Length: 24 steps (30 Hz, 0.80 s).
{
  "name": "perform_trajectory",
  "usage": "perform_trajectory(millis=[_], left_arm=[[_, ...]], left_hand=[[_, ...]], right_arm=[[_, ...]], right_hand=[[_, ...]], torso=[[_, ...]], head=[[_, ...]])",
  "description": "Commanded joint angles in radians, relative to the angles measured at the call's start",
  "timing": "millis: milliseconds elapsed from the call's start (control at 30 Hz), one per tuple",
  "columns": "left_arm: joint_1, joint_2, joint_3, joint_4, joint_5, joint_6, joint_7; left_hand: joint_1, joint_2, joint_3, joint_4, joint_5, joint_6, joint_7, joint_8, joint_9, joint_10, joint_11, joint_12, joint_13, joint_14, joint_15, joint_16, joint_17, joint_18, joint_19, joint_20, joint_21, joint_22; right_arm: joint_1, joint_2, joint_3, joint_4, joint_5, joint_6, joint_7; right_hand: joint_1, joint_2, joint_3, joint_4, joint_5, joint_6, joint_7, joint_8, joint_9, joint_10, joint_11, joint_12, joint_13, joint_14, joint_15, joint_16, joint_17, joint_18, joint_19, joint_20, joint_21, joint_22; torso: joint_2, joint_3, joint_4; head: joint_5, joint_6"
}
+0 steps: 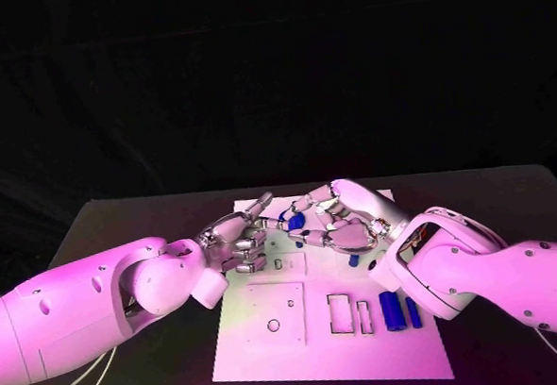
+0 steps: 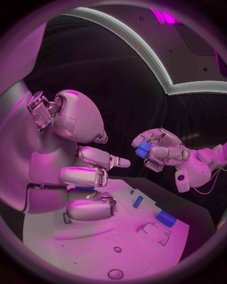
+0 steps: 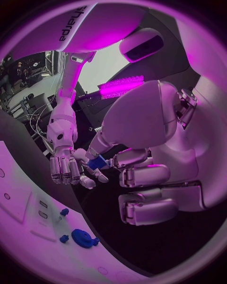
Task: Assemble the parts on the task board
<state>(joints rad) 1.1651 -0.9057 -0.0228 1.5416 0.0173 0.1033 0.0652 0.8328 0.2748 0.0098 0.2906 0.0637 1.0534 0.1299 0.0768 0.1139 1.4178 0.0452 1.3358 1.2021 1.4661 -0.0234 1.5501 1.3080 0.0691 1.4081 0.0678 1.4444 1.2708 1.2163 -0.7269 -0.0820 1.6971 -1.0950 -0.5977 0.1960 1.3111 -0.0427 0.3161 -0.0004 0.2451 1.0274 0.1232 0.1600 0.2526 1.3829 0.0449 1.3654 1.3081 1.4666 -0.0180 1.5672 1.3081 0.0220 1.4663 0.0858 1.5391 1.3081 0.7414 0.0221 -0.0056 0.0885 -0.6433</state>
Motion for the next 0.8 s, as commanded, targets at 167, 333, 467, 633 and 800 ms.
perform_trajectory(millis=[167,333,467,633,800], left_arm=[[0.006,-0.026,0.013,-0.069,-0.062,-0.087,0.012],[0.015,-0.046,0.028,-0.093,-0.028,-0.109,0.042],[0.025,-0.064,0.035,-0.078,0.016,-0.119,0.058],[0.031,-0.077,0.038,-0.039,0.062,-0.148,0.100],[0.033,-0.082,0.038,-0.001,0.121,-0.203,0.156]], left_hand=[[0.026,-0.003,-0.012,-0.005,-0.001,-0.008,0.003,-0.005,-0.001,-0.009,0.004,-0.007,-0.006,0.093,0.005,0.001,0.217,-0.006,-0.001,0.009,0.002,-0.009],[0.043,-0.002,-0.012,-0.009,0.000,-0.008,0.003,-0.005,0.000,-0.011,0.005,-0.008,-0.009,0.093,0.006,0.001,0.217,-0.005,-0.005,0.011,-0.001,-0.014],[0.056,0.000,-0.011,-0.012,0.000,-0.007,0.003,-0.004,0.001,-0.021,0.005,-0.020,-0.026,0.092,0.007,0.001,0.216,0.000,-0.019,0.012,-0.011,-0.039],[0.094,-0.008,-0.014,-0.025,0.000,-0.017,0.008,-0.008,0.001,-0.076,0.010,-0.086,-0.116,0.091,0.011,-0.001,0.212,0.024,-0.088,0.016,-0.068,-0.157],[0.184,-0.035,-0.014,-0.088,0.001,-0.069,0.035,-0.007,-0.004,-0.375,0.038,-0.400,-0.498,-0.111,0.035,-0.284,-0.255,0.114,-0.412,0.041,-0.398,-0.689]], right_arm=[[0.018,0.031,-0.013,-0.062,-0.043,0.051,-0.040],[0.021,0.072,-0.029,-0.131,-0.053,0.068,-0.046],[0.007,0.114,-0.041,-0.196,-0.053,0.074,-0.042],[-0.030,0.161,-0.047,-0.259,-0.052,0.078,-0.035],[-0.055,0.200,-0.049,-0.311,-0.056,0.089,-0.035]], right_hand=[[0.011,0.003,0.002,-0.002,0.006,0.006,0.000,0.007,0.002,0.006,-0.003,0.003,0.051,0.104,-0.009,0.004,0.263,-0.014,0.089,-0.006,0.006,0.235],[0.011,0.004,0.003,-0.003,0.006,0.007,-0.001,0.007,0.002,0.007,-0.003,0.004,0.052,0.104,-0.009,0.004,0.263,-0.014,0.089,-0.007,0.006,0.235],[0.011,0.005,0.003,-0.003,0.006,0.008,-0.001,0.008,0.002,0.006,-0.003,0.004,0.051,0.104,-0.010,0.004,0.263,-0.014,0.089,-0.007,0.007,0.236],[0.013,0.006,0.005,-0.004,0.006,0.009,-0.001,0.008,0.002,0.006,-0.004,0.004,0.051,0.104,-0.010,0.004,0.263,-0.014,0.089,-0.007,0.006,0.235],[0.013,0.006,0.005,-0.004,0.006,0.009,-0.001,0.008,0.002,0.006,-0.004,0.003,0.051,0.104,-0.010,0.004,0.263,-0.014,0.089,-0.007,0.006,0.235]], torso=[[0.000,-0.0019,-0.0027],[0.000,-0.0029,0.0026],[0.002,-0.0028,0.0013],[0.003,-0.0024,0.0028],[0.008,-0.0065,0.0069]], head=[[0.008,-0.008],[0.004,-0.014],[0.011,-0.021],[0.016,-0.029],[0.016,-0.037]])
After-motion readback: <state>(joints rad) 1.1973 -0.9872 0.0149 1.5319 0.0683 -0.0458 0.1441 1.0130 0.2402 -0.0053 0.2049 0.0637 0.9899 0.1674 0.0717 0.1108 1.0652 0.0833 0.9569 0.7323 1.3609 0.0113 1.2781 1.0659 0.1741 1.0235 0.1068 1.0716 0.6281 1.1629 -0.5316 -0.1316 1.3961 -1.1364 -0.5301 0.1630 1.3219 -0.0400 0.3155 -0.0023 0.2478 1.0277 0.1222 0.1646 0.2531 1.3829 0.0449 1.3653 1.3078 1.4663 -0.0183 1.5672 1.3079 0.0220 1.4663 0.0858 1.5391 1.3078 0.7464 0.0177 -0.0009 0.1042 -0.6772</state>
